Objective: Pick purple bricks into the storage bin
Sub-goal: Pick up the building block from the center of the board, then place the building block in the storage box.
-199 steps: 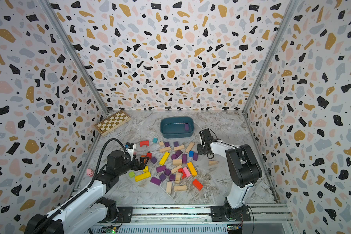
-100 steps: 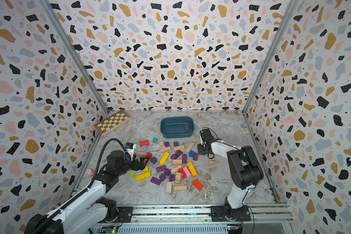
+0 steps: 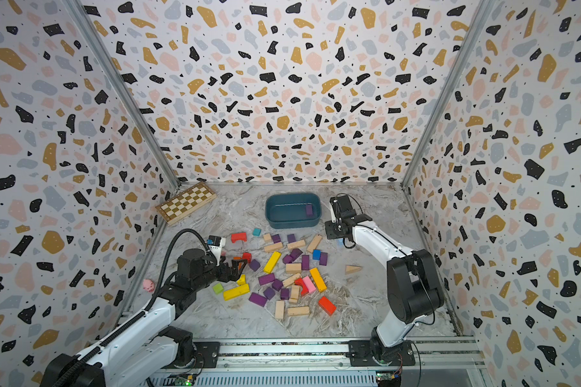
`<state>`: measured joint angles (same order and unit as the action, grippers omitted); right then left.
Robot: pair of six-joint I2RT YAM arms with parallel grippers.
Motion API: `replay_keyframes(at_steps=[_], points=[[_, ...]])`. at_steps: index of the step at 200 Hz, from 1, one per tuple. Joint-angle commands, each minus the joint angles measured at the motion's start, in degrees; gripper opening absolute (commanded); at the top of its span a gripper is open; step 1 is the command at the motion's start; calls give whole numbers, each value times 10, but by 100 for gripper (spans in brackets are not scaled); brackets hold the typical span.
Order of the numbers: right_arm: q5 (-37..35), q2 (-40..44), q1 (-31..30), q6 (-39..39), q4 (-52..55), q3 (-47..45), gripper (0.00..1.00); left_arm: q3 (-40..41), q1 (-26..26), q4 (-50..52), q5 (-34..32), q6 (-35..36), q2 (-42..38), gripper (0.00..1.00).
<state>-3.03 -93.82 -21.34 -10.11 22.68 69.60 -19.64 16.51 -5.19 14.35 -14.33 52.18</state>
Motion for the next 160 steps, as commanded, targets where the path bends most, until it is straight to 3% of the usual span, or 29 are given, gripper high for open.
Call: replay_keyframes(at_steps=[1,84,160], points=[[0,-6,-15,6,29,64,22,-7,2,-16,1,4,-3,99],[43,-203,-42,-2,51,309,20,-5,1,-16,-1,3,-5,99],[67,-356,-56,-34,65,465,20,-6,2,-15,0,3,-5,99]])
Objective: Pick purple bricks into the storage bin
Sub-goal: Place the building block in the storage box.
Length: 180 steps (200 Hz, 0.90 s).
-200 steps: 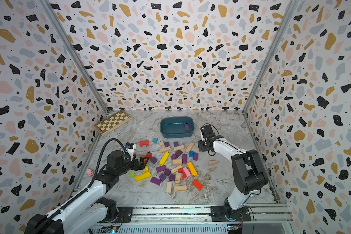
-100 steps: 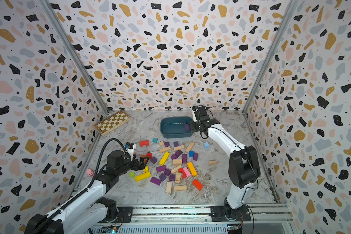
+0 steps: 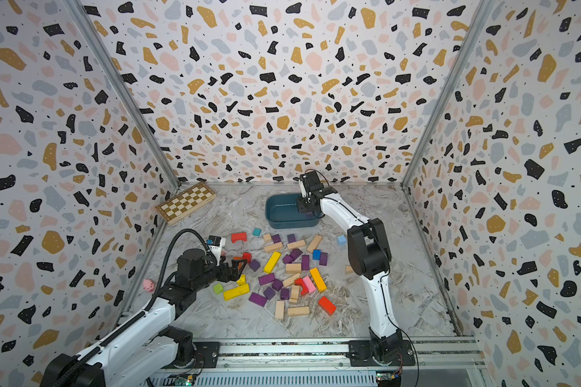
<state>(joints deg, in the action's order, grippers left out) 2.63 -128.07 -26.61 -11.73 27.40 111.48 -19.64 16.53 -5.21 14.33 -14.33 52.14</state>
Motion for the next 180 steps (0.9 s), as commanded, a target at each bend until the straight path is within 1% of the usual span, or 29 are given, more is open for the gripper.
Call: replay_keyframes(at_steps=[1,41,111,180], points=[[10,-16,-3,-18,18,48,20,-6,2,-15,0,3,-5,99],[13,-72,-3,-30,21,90,19,-6,1,-15,0,2,-5,99],[12,-145,-1,-30,37,171,19,-7,1,-16,0,2,-1,99],[-20,-153,6,-28,40,178,17,-8,2,-18,0,2,3,99]])
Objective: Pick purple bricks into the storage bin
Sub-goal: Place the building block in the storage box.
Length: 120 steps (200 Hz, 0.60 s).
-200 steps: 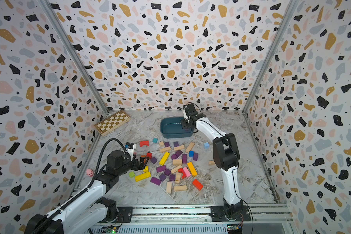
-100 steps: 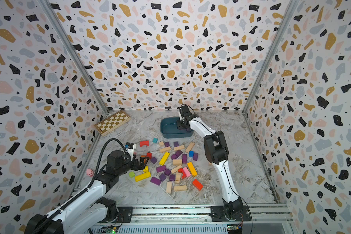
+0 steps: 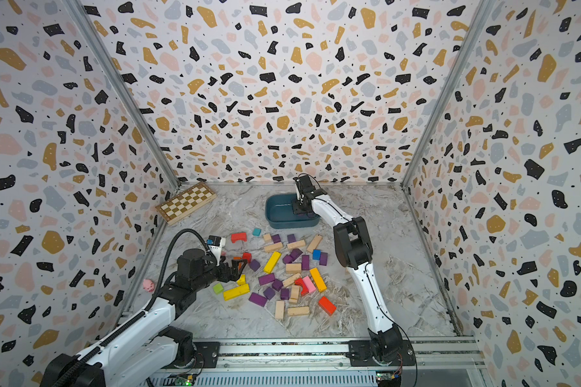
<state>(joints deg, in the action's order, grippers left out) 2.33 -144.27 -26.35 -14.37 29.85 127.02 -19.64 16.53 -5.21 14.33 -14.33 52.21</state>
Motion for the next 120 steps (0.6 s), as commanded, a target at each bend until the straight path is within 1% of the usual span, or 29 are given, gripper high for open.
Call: replay_keyframes(at_steps=[1,120], points=[[-18,9,3,-1,16,22,17,-8,2,-18,-1,2,2,99],[-47,8,6,12,10,30,17,-8,1,-22,-2,2,7,99]])
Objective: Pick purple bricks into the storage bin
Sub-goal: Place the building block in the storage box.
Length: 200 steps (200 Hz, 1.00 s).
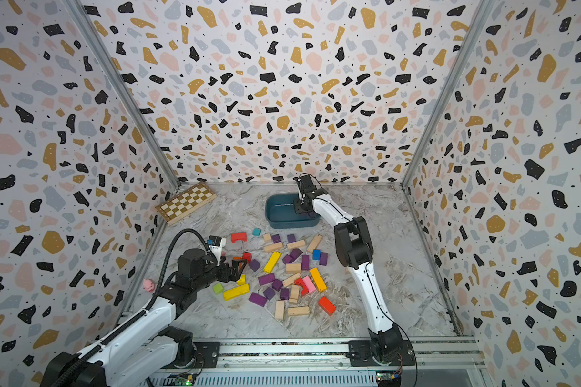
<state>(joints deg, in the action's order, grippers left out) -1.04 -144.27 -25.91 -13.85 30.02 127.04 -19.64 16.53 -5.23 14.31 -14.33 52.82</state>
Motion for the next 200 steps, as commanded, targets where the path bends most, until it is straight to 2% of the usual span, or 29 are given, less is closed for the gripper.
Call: replay_keyframes(at_steps=[1,28,63,200], points=[[-13,8,2,7,8,30,17,-8,1,-21,-1,1,1,99],[-14,7,3,8,9,33,18,-8,1,-21,-2,2,1,99],[-16,7,3,9,7,40,33,-8,1,-21,-2,2,2,99],[-9,1,5,9,21,52,35,-7,1,-20,-2,2,-4,99]])
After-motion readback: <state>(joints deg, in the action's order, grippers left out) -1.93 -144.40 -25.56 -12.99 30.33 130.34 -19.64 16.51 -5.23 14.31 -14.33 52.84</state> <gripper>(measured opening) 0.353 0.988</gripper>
